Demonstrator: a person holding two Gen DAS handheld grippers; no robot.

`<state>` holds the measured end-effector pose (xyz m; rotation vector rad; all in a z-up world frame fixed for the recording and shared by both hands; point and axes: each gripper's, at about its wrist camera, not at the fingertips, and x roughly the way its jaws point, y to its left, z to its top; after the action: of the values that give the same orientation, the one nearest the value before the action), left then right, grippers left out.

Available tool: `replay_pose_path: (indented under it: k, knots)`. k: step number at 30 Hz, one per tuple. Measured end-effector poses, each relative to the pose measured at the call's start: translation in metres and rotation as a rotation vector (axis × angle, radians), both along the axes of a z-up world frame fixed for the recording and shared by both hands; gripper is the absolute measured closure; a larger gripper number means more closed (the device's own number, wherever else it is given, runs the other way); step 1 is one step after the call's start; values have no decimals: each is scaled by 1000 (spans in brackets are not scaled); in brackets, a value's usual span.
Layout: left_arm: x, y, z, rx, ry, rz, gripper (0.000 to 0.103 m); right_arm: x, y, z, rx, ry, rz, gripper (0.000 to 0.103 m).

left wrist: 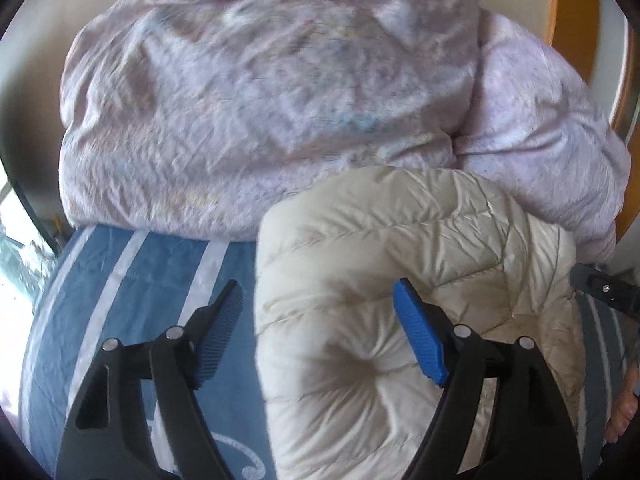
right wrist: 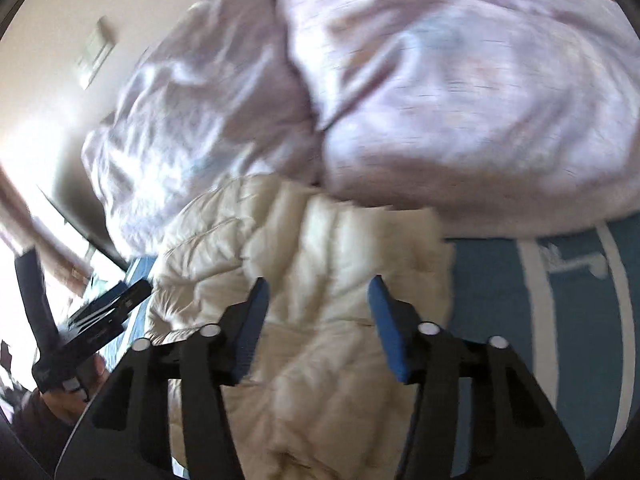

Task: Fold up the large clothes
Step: 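Lower the bundle onto the striped sheet and press it with both grippers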

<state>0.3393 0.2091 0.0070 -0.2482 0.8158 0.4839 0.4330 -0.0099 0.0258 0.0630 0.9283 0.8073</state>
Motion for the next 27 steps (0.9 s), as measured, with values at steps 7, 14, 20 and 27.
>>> replay_pose_path:
  k: [7, 14, 20, 27]
  knots:
    - [22, -21, -23, 39, 73, -58, 26, -4, 10, -40, -142, 0, -3, 68]
    - [32, -21, -41, 22, 82, -69, 24, 7, 14, -58, -163, 23, -27, 70]
    - [35, -16, -54, 0, 79, -61, 19, 12, 23, -62, -160, 22, -31, 69]
    - [38, -12, -64, -6, 77, -52, 16, 11, 26, -71, -150, -13, -25, 68]
